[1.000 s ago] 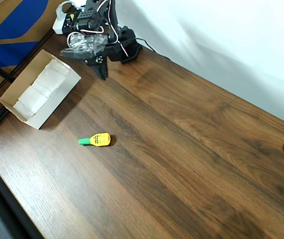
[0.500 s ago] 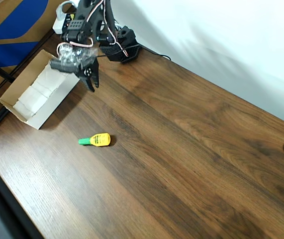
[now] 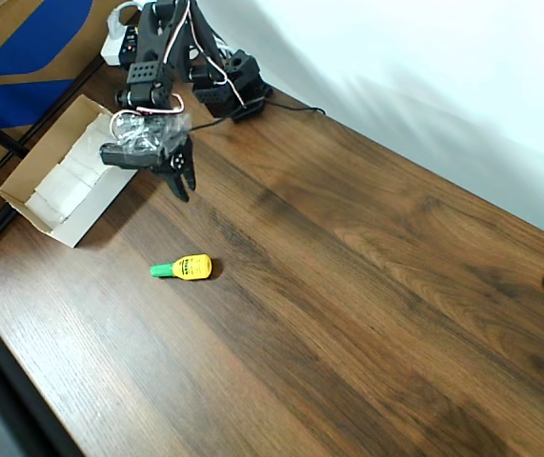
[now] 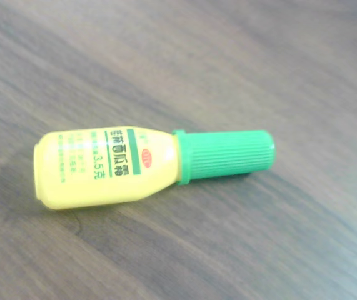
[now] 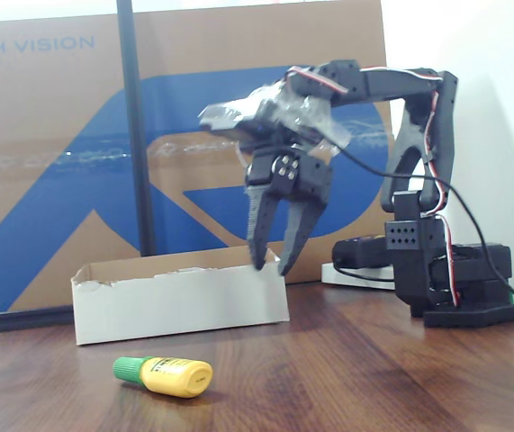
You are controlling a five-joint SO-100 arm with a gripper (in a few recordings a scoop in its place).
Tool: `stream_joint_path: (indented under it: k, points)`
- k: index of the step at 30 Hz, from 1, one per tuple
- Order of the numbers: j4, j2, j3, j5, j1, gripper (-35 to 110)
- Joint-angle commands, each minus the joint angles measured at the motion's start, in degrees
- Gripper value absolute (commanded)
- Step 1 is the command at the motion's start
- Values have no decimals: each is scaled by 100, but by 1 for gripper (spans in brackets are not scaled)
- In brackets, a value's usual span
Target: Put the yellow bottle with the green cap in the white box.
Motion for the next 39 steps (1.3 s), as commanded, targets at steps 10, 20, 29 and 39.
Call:
stream_joint_path:
  k: [10, 20, 29, 39]
  points:
    - [-791, -729, -571, -26, 483, 14]
    - [-1072, -1863, -1424, 70, 615, 16]
    - [-932, -2294, -2039, 70, -255, 17]
    - [-659, -2663, -2558, 563, -360, 17]
